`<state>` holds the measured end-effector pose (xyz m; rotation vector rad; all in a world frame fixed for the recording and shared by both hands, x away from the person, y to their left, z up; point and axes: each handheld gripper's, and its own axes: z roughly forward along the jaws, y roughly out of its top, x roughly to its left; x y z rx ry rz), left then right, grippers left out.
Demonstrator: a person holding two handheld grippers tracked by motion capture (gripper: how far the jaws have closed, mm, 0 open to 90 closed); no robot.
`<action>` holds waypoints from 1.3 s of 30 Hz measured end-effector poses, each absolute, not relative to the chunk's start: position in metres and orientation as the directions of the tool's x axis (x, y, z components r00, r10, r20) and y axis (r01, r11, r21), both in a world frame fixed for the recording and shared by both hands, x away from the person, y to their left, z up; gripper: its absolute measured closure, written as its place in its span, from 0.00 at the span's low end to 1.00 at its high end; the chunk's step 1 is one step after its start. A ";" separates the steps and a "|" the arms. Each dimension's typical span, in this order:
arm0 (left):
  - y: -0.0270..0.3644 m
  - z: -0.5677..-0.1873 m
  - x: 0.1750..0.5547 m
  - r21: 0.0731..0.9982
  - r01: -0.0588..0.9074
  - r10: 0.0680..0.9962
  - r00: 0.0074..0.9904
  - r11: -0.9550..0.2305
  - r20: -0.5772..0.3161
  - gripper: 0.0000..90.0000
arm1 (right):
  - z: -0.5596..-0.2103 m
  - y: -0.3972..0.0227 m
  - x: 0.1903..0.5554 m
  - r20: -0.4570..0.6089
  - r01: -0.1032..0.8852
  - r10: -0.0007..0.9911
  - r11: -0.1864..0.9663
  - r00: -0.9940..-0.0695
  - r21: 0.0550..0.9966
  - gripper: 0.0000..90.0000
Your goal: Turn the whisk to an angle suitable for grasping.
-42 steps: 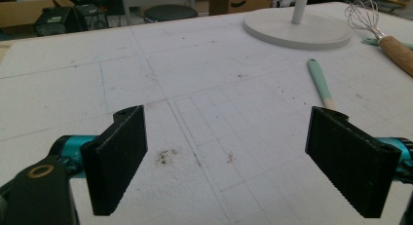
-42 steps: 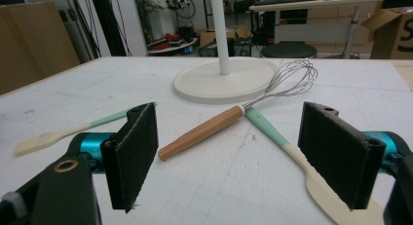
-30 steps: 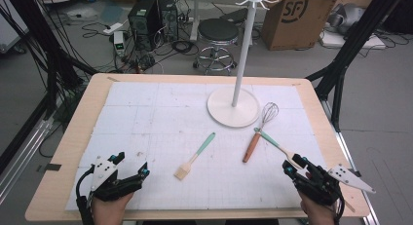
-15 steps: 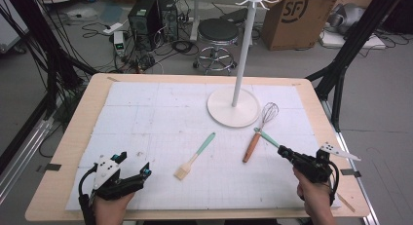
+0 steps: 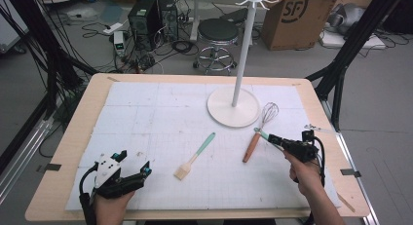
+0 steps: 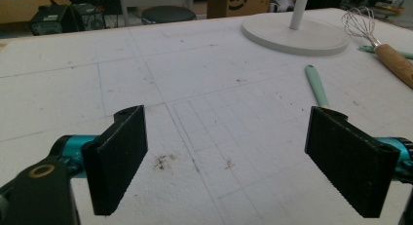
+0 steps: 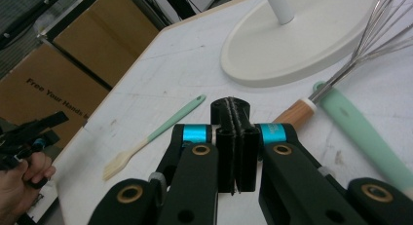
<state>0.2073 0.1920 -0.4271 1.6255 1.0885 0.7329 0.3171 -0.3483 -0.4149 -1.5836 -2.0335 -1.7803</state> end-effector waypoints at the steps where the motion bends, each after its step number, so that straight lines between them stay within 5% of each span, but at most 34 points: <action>1: 0.192 -0.427 0.207 0.948 0.304 0.912 0.409 -0.092 -0.042 0.18 | -0.415 -0.348 0.317 0.581 0.662 0.651 -0.157 -0.489 0.733 0.99; 23: 0.197 -0.428 0.208 0.949 0.305 0.909 0.413 -0.080 -0.055 0.18 | -0.428 -0.308 0.388 0.587 0.765 0.675 -0.053 -0.446 0.642 0.99; 39: 0.198 -0.433 0.213 0.940 0.337 0.902 0.422 -0.062 -0.092 0.18 | -0.444 -0.316 0.423 0.575 0.815 0.725 -0.032 -0.380 0.579 0.99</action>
